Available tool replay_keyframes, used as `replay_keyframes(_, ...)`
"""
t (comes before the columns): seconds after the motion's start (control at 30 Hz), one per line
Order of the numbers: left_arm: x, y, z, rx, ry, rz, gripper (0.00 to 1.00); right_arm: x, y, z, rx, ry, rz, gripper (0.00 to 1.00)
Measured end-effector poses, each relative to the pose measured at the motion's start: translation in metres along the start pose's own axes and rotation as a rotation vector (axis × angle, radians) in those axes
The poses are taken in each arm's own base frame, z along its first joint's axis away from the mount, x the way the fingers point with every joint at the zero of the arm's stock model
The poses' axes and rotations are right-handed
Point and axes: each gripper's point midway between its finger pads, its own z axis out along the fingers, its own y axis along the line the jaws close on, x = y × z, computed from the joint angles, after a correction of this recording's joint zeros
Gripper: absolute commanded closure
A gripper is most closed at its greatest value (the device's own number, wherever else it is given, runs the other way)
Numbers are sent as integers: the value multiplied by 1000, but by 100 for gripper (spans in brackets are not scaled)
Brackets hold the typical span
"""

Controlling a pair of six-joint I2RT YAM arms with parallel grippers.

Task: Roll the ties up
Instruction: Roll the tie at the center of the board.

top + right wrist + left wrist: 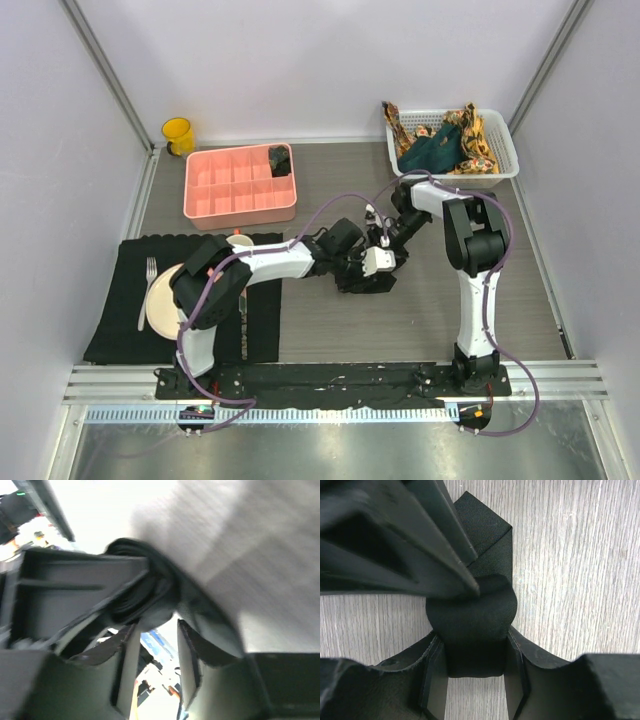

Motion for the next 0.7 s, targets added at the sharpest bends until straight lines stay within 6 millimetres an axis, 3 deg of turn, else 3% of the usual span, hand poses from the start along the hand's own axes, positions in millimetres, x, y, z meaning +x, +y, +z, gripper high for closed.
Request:
replay_keyframes(0.07, 0, 0, 0, 2, 4, 2, 77, -1, 9, -4, -47, -22, -9, 50)
replay_keyframes(0.2, 0, 0, 0, 9, 17, -1, 75, -3, 31, -8, -138, -50, -39, 50)
replay_keyframes(0.3, 0, 0, 0, 12, 25, -5, 73, 1, 34, -7, -160, -43, -38, 51)
replay_keyframes(0.47, 0, 1, 0, 17, 33, -5, 66, 5, 32, 0, -158, -23, -41, 64)
replay_keyframes(0.5, 0, 1, 0, 18, 34, -4, 64, 5, 29, 2, -152, -20, -43, 76)
replay_keyframes(0.6, 0, 1, 0, 21, 39, 1, 54, 4, 22, 8, -138, -7, -25, 99)
replay_keyframes(0.7, 0, 1, 0, 20, 37, 8, 41, 5, 20, 6, -141, -3, 17, 99)
